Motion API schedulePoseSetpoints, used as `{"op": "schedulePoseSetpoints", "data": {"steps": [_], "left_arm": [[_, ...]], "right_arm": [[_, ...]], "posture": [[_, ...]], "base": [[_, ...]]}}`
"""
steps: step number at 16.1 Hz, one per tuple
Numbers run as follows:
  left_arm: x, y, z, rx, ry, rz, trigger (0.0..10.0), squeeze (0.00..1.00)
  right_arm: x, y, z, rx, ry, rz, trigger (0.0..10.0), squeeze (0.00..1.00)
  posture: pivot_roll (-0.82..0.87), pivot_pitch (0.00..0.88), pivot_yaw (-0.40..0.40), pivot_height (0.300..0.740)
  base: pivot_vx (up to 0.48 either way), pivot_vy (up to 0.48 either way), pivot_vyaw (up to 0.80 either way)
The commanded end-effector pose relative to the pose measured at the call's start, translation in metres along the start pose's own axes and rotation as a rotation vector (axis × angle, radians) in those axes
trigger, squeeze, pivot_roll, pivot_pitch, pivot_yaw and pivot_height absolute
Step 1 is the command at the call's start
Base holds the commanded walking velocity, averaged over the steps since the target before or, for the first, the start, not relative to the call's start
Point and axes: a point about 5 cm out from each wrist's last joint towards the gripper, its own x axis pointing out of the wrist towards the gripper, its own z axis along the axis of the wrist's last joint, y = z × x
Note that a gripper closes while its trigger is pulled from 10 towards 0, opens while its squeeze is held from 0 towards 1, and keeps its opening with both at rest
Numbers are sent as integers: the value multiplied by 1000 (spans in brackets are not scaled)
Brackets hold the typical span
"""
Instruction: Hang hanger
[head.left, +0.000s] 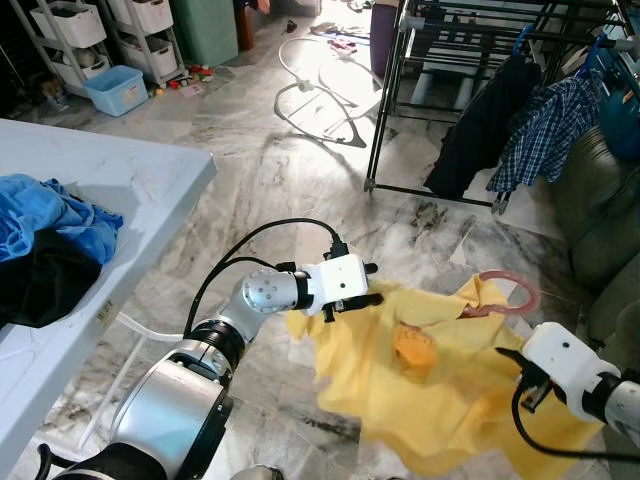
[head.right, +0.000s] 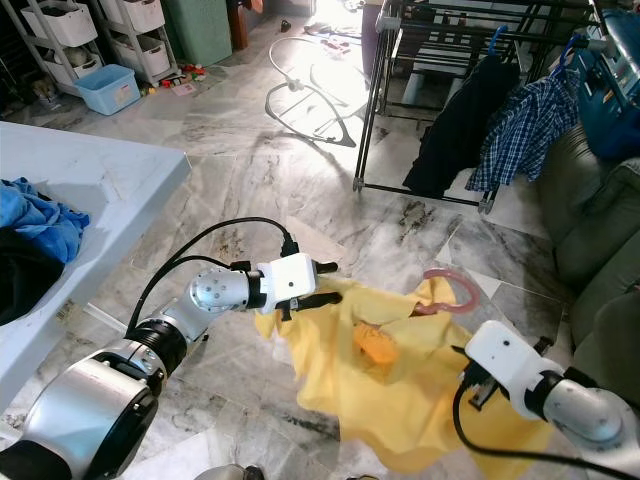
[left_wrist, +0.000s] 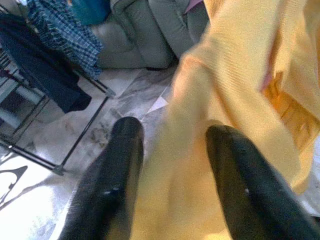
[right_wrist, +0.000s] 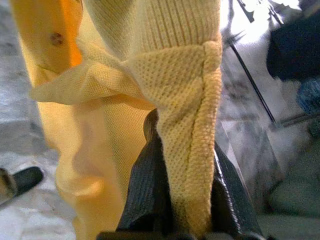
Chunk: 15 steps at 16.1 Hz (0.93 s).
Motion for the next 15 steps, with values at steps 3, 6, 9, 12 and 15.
{"op": "schedulePoseSetpoints", "data": {"steps": [3,6,9,12,15], "left_arm": [[-8,10,-2,8,15,32,10000,1000],[-10,12,-7,-46,36,88,10000,1000],[-16,16,-28,-330,117,351,10000,1000],[-30,6,-57,-518,236,637,10000,1000],[-41,-14,-81,-644,370,791,10000,1000]], "right_arm": [[7,-3,-6,81,26,-97,0,0],[14,1,-12,143,47,-146,0,0],[27,12,-18,320,55,-274,0,0],[34,15,-26,556,36,-487,0,0],[41,17,-30,703,23,-580,0,0]], "posture": [[-91,67,-13,740],[-86,64,-15,740],[-75,47,-8,740],[-54,18,-12,740],[-33,0,-39,740]], "base": [[0,0,0],[0,0,0],[0,0,0],[0,0,0],[0,0,0]]}}
